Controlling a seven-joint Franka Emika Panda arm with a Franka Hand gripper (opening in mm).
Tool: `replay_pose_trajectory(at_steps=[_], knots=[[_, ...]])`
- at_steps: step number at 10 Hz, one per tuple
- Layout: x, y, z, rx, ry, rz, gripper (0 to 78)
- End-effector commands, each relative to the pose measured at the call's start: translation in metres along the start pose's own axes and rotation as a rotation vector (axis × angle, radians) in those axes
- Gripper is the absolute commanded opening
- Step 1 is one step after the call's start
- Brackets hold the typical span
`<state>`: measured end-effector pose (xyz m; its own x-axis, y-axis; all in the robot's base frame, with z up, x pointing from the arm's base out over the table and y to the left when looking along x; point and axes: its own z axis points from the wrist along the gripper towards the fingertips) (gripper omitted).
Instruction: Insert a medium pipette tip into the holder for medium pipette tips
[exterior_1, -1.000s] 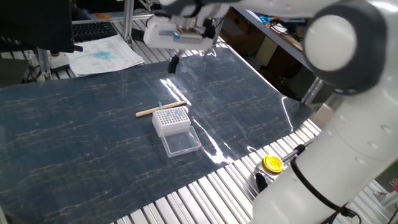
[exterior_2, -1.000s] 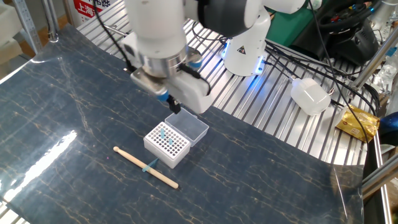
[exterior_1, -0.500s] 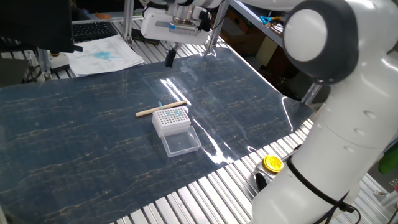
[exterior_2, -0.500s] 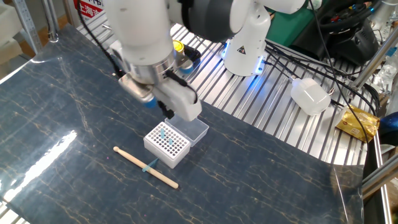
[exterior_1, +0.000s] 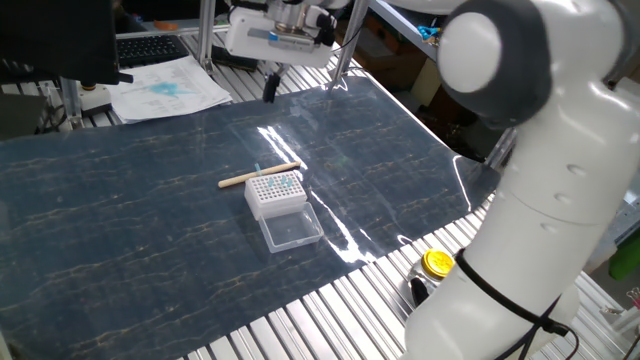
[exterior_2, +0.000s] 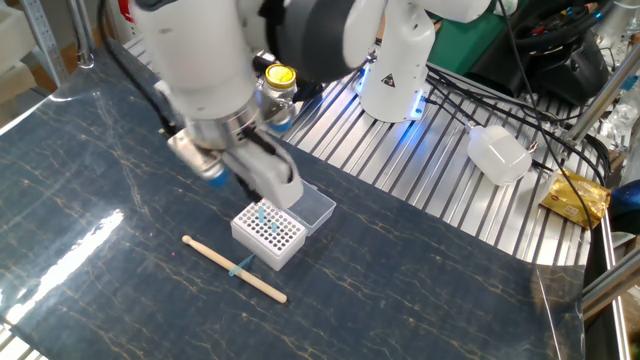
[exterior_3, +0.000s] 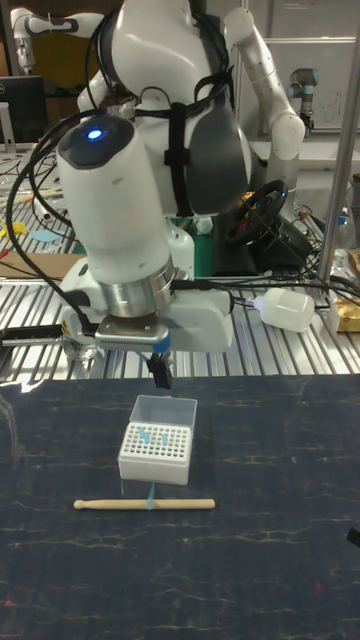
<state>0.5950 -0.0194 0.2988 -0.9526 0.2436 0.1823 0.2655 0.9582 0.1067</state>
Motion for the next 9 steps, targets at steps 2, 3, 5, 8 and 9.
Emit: replay_pose_trajectory(at_steps=[2, 3, 5, 8, 9], knots=[[-0.0083, -0.0030, -0.0019, 0.007, -0.011, 0.024, 0.0], [-0.0083, -0.0030, -0.0019, -0.021, -0.001, 0.012, 0.0], [-0.0083, -0.0030, -0.0019, -0.057, 0.015, 0.006, 0.0], [-0.0083, -0.0030, -0.0019, -0.052, 0.028, 0.019, 0.0], [-0.0083, -0.0030, -0.0019, -0.050, 0.031, 0.014, 0.0]])
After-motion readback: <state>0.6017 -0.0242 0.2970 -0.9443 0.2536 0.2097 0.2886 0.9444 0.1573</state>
